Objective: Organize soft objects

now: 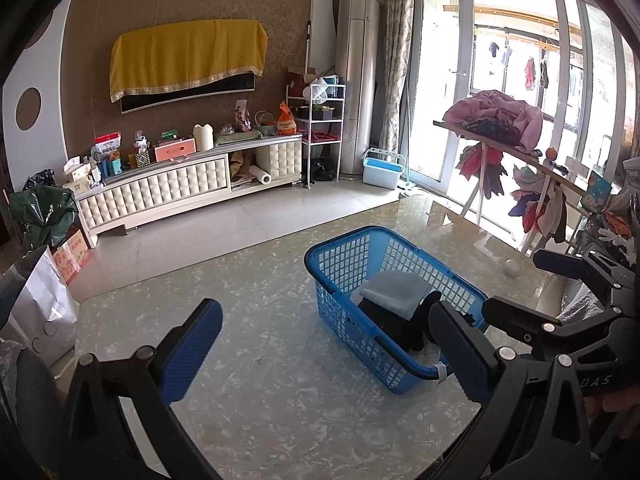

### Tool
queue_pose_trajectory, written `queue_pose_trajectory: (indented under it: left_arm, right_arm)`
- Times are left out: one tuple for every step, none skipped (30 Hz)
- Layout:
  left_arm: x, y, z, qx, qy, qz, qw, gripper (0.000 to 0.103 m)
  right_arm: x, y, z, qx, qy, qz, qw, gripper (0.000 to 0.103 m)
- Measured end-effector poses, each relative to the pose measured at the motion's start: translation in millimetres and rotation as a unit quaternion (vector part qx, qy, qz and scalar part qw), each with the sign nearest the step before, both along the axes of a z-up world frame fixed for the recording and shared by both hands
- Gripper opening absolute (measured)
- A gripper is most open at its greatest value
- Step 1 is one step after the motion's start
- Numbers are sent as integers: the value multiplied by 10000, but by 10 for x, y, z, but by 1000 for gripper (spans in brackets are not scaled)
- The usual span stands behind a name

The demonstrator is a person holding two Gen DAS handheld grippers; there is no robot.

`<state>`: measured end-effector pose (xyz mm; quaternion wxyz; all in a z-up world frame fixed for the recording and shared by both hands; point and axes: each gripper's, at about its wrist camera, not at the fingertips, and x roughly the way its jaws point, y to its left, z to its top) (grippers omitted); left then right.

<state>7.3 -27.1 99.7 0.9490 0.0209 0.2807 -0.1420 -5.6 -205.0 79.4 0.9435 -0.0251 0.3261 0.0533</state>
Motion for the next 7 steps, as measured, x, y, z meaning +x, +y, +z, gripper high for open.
queue_pose_trajectory:
  left_arm:
    - [0, -3, -3, 6, 9, -2, 10000, 103]
    - [-3, -4, -7, 9, 15, -6, 10000, 103]
    - [-2, -4, -8, 12, 23, -8, 10000, 103]
    - [-3, -2, -9, 14, 30, -9, 10000, 103]
    - [-9, -2, -7, 17, 19, -6, 10000, 103]
    - [-13, 0, -6, 22, 12, -7, 10000, 103]
    - [-16, 2, -5, 22, 8, -12, 10000, 103]
  right_arm:
    - [-1, 1, 1, -10, -3, -1, 10000, 103]
    - [-3, 1, -2, -24, -6, -6, 10000, 103]
    - [-5, -2, -2, -31, -3, -12, 10000, 103]
    - [-5, -3, -6, -30, 9, -14, 10000, 103]
    - [-6, -6, -7, -25, 13, -14, 10000, 103]
    - [-5, -6, -6, -21, 13, -14, 10000, 103]
    - [-6, -7, -5, -25, 18, -15, 10000, 103]
